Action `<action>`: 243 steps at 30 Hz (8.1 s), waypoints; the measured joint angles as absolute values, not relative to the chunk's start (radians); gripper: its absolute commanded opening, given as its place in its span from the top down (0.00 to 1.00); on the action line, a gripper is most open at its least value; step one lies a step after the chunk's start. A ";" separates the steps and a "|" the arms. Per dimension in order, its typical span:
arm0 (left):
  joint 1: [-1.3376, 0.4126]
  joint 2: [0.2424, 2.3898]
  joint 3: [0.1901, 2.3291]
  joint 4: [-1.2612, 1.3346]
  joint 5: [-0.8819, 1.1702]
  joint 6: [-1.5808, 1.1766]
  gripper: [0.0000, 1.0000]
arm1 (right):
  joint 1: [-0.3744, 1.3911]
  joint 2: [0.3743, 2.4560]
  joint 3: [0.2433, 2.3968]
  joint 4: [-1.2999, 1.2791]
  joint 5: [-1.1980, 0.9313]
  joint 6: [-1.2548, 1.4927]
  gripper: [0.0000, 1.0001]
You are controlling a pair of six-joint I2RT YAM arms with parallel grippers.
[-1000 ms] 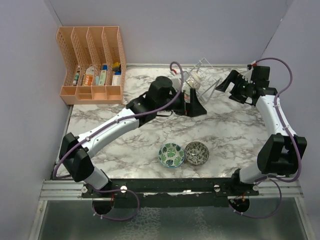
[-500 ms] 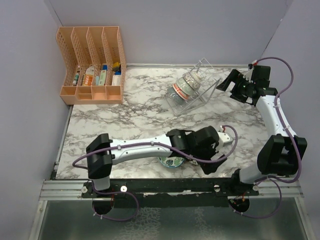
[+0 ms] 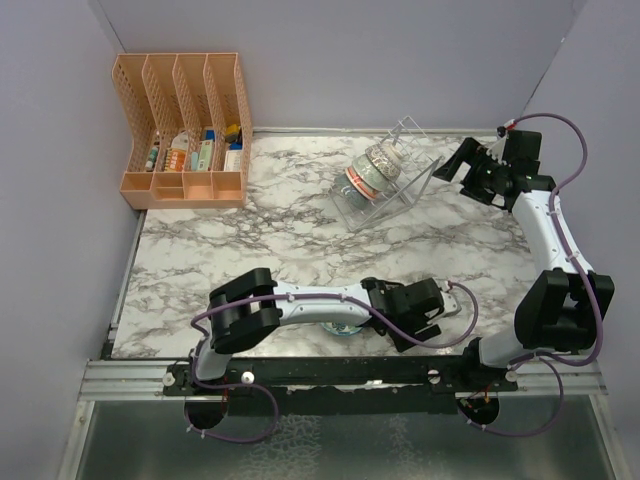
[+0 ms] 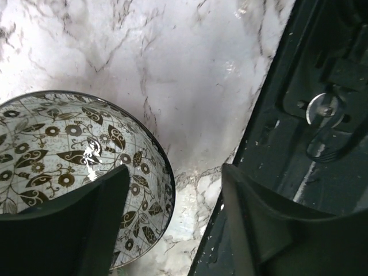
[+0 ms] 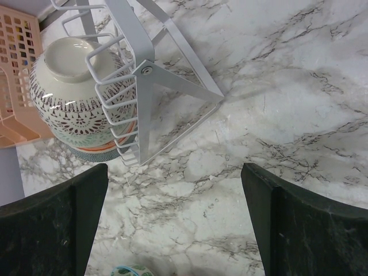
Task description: Load the bowls into the dish rack
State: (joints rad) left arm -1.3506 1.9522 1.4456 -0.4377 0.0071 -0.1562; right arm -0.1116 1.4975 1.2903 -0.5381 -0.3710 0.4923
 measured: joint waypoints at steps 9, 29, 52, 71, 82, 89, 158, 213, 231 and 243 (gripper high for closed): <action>-1.351 1.977 1.425 -0.431 -0.018 -0.098 1.00 | -0.112 1.497 1.290 -0.530 -0.371 0.492 0.00; -1.113 1.875 1.583 -0.526 0.110 -0.162 1.00 | -0.140 1.497 1.290 -0.527 -0.368 0.506 0.00; -0.678 1.891 1.658 0.445 0.350 -1.171 1.00 | -0.153 1.561 1.363 -0.522 -0.397 0.520 0.00; -0.647 2.064 1.668 0.743 0.000 -1.549 1.00 | -0.159 1.592 1.373 -0.522 -0.418 0.519 0.00; -0.639 2.229 1.758 0.794 -0.055 -1.614 1.00 | -0.159 1.618 1.373 -0.523 -0.435 0.519 0.00; -0.639 2.244 1.761 0.847 -0.055 -1.640 1.00 | -0.159 1.618 1.373 -0.522 -0.435 0.518 0.00; -0.652 2.280 1.641 0.830 -0.033 -1.691 0.63 | -0.159 1.627 1.339 -0.500 -0.462 0.517 0.00; -0.749 1.408 1.250 -0.424 0.279 -0.654 0.01 | -0.160 1.551 1.287 -0.476 -0.490 0.520 0.00; -1.296 1.625 1.209 -0.701 -0.078 -0.414 0.30 | -0.163 1.477 1.209 -0.466 -0.503 0.528 0.01; -1.297 1.691 1.139 -0.614 -0.086 -0.351 0.53 | -0.163 1.477 1.208 -0.466 -0.503 0.528 0.01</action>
State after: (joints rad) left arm -1.2972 1.6913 1.1385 -0.6140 -0.0860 -0.3511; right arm -0.1635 1.4773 1.2079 -0.4660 -0.5030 0.5278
